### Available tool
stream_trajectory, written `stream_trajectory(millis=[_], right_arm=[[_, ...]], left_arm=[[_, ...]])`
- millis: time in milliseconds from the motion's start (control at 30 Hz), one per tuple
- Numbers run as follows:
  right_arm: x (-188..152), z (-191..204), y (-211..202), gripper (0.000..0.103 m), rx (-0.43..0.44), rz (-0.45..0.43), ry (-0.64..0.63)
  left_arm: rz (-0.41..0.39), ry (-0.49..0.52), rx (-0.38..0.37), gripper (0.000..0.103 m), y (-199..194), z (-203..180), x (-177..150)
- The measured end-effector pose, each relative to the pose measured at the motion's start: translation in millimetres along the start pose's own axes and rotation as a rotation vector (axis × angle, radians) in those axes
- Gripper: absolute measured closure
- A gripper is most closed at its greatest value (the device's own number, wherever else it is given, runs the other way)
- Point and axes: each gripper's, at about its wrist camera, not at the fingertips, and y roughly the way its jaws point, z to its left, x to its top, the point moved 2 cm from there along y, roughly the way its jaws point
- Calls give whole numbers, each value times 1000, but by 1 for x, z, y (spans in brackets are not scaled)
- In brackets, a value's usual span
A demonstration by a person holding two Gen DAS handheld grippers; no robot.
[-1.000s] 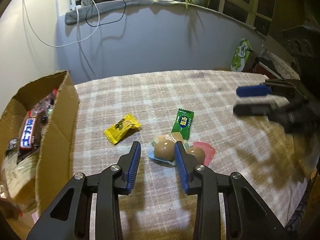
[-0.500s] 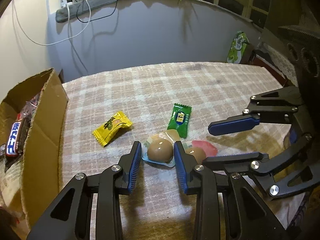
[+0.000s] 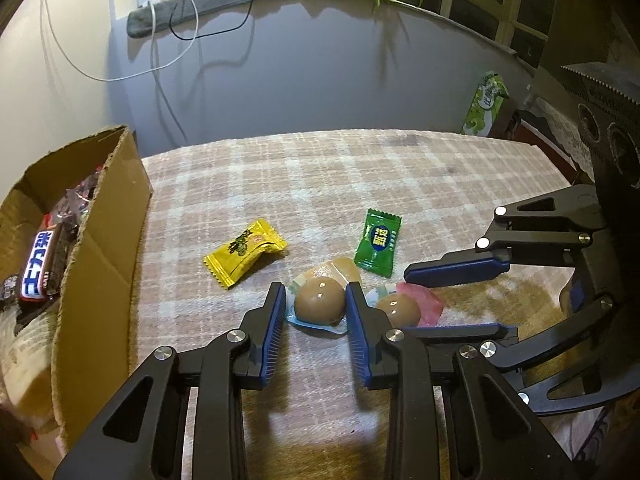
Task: Organize snacks
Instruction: 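Grasp one chocolate egg with each gripper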
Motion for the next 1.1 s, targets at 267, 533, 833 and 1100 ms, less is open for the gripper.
stream_trajectory(millis=[267,533,833,1100], right_arm=[[0,7,-2,73,4,-4,-19],[-7,4,-9,76,4,-9,15],[-11,-2,-30,76,-35,-56,52],[-4,1,-55,76,-61,-106,56]], left_arm=[[-7,-27,12,79,-4,5,-3],[-19,-39,15,79,-11,8,-6],[-44,-46,13,79,-25,5,-6],[-103,-37,23,79,-53,2,-1]])
